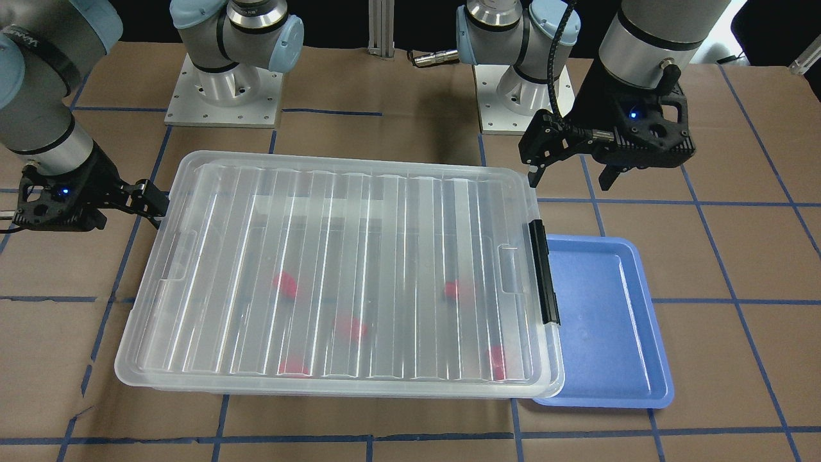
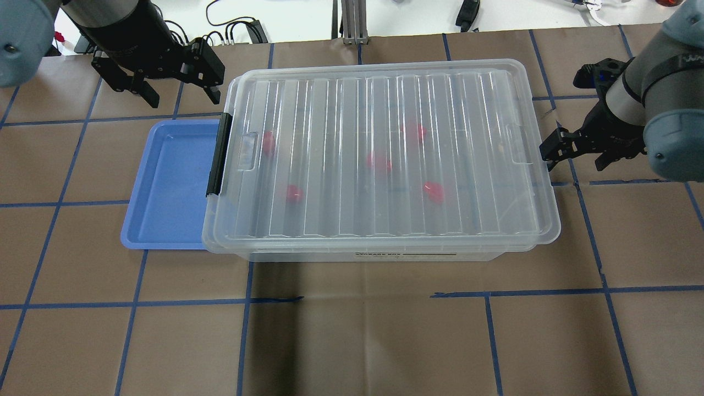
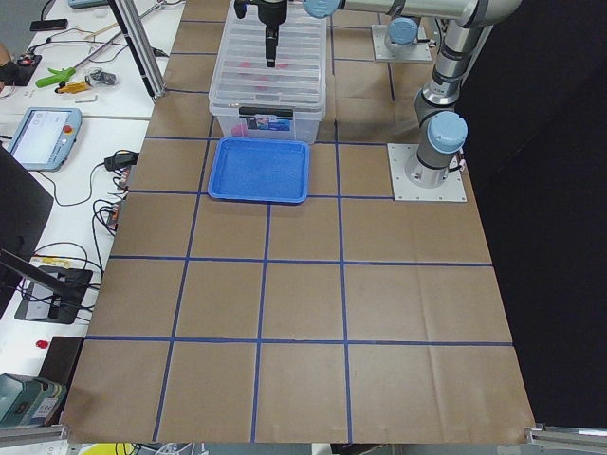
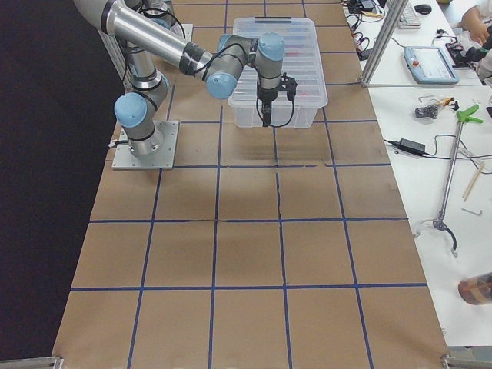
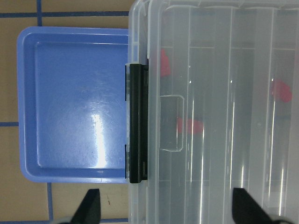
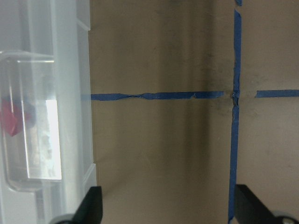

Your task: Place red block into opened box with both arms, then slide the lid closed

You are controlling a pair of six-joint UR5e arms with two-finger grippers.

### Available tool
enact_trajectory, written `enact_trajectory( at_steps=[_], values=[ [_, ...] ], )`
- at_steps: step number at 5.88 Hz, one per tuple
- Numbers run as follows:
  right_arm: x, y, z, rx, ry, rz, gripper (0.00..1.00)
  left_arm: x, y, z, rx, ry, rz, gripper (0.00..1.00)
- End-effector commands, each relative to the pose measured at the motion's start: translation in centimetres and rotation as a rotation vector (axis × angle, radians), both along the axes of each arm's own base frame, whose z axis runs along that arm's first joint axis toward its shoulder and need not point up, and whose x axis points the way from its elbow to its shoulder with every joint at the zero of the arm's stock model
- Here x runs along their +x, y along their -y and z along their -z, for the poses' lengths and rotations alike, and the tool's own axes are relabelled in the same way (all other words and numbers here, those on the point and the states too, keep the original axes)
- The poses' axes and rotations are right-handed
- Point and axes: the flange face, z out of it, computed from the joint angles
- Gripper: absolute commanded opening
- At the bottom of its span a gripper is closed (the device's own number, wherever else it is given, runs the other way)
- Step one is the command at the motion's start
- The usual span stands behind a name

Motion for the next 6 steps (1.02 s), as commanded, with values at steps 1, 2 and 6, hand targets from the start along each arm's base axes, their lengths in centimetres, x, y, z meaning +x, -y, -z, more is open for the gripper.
enact_trajectory(
  at_steps=[1,2,6],
  values=[
    [0.2,0.0,0.0,-0.002,0.009,0.001,1.00,0.0,0.0,0.0,0.000,0.000,0.001,0.98],
    [0.0,0.2,-0.5,-0.014,0.005,0.002,1.00,0.0,0.0,0.0,0.000,0.000,-0.001,0.98],
    [4.1,1.1,-11.8,-0.020,-0.013,0.032,1.00,0.0,0.0,0.0,0.000,0.000,0.001,0.98]
  ],
)
